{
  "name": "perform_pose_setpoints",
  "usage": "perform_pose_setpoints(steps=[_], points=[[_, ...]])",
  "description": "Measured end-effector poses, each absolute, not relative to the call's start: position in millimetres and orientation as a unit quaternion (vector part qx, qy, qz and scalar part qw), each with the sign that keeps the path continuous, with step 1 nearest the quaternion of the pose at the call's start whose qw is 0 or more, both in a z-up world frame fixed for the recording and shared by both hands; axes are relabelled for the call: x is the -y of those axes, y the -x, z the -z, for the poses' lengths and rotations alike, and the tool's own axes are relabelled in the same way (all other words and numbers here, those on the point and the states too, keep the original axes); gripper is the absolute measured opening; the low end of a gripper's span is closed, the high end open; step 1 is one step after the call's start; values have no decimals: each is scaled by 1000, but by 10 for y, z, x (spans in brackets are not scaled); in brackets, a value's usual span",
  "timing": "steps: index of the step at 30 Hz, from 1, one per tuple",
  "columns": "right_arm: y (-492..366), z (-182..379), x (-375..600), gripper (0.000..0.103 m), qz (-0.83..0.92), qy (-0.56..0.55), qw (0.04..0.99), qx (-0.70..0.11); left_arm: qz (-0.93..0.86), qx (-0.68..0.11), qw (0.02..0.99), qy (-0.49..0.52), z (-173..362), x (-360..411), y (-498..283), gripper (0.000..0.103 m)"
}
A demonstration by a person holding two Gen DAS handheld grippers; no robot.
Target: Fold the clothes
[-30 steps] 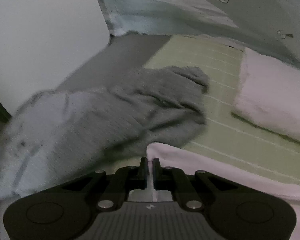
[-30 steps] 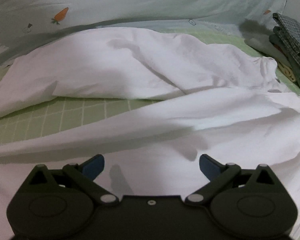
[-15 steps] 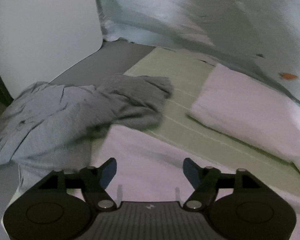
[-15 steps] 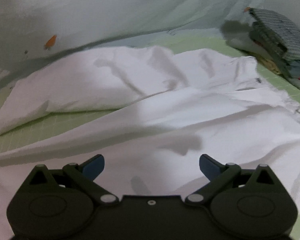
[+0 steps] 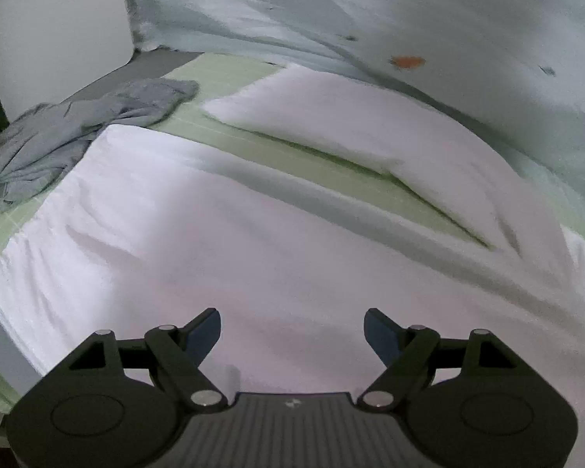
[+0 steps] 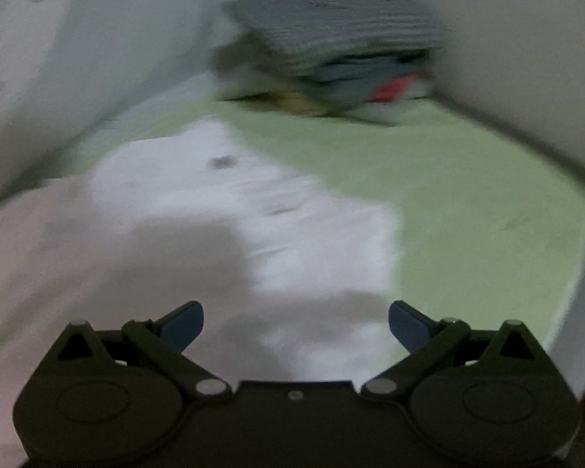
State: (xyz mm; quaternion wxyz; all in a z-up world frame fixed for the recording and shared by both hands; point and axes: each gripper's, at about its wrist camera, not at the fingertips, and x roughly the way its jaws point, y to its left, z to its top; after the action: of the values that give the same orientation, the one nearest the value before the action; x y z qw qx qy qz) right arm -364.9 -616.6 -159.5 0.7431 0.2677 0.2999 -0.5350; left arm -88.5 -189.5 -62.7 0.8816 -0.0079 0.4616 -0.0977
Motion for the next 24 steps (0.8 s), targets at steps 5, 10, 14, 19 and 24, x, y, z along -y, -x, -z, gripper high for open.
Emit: perform_pose_setpoints(steps=[5, 10, 14, 19, 24], points=[[3921, 1790, 6702, 97, 489, -309, 756, -306, 108, -463, 879, -21, 603, 2360, 1312, 81], [3933, 1825, 6776, 35, 411, -328, 797, -298, 119, -459, 880, -38, 529, 2691, 1460, 81], [4093, 1742, 6775, 18, 399, -319, 811, -285, 121, -453, 882, -39, 480, 2862, 1469, 81], [4131, 1659, 6789, 20, 420, -293, 801, -312, 112, -457, 881, -40, 495, 3037, 1450, 81], [4136, 1564, 6829, 62, 439, -266, 792, -331, 107, -452, 885, -44, 458, 3150, 1373, 81]])
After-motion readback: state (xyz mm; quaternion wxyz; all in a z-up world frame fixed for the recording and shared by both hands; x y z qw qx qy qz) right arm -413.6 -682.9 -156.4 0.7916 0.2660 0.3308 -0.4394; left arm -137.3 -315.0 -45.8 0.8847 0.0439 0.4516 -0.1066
